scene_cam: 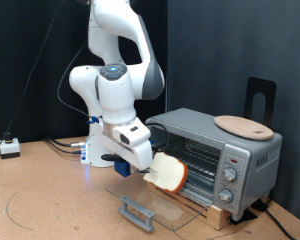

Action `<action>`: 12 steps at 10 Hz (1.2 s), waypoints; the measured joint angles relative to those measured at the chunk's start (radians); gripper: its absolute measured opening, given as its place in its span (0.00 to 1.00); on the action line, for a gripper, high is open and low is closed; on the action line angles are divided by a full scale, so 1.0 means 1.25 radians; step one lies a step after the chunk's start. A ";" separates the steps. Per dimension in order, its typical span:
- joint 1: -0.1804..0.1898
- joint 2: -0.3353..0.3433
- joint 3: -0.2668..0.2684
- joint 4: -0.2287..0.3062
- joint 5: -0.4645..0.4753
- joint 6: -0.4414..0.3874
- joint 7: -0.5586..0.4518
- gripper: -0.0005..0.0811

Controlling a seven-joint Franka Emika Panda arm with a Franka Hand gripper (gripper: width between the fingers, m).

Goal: Make a piece of toast with the oven

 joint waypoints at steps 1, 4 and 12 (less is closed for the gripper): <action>-0.007 0.000 -0.009 0.000 -0.016 0.000 -0.002 0.53; -0.019 0.010 -0.025 0.001 -0.027 0.015 -0.003 0.53; -0.017 0.082 -0.005 0.001 -0.022 0.080 0.042 0.53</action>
